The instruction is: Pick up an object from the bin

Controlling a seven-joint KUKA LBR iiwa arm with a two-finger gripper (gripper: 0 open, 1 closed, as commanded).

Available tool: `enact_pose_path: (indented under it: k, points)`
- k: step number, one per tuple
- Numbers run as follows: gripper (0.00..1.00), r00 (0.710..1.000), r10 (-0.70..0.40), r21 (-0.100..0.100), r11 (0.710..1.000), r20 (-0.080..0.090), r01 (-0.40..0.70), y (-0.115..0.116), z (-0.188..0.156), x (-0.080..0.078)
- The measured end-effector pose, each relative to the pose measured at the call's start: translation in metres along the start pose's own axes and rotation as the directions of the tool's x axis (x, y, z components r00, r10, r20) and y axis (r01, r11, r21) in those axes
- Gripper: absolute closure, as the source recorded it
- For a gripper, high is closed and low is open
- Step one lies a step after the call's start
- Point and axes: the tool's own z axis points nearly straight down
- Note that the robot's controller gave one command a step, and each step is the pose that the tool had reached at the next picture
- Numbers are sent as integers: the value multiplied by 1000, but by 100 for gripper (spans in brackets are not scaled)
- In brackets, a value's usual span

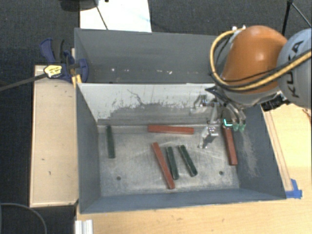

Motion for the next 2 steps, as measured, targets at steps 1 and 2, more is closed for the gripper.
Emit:
enact_pose_path:
  k: [1, 2]
  points:
    - [0, 1000, 0, 0, 1000, 8, 0, 0, -4, -2]
    - [0, 1000, 25, -1, 1000, 14, -25, 5, 44, -3]
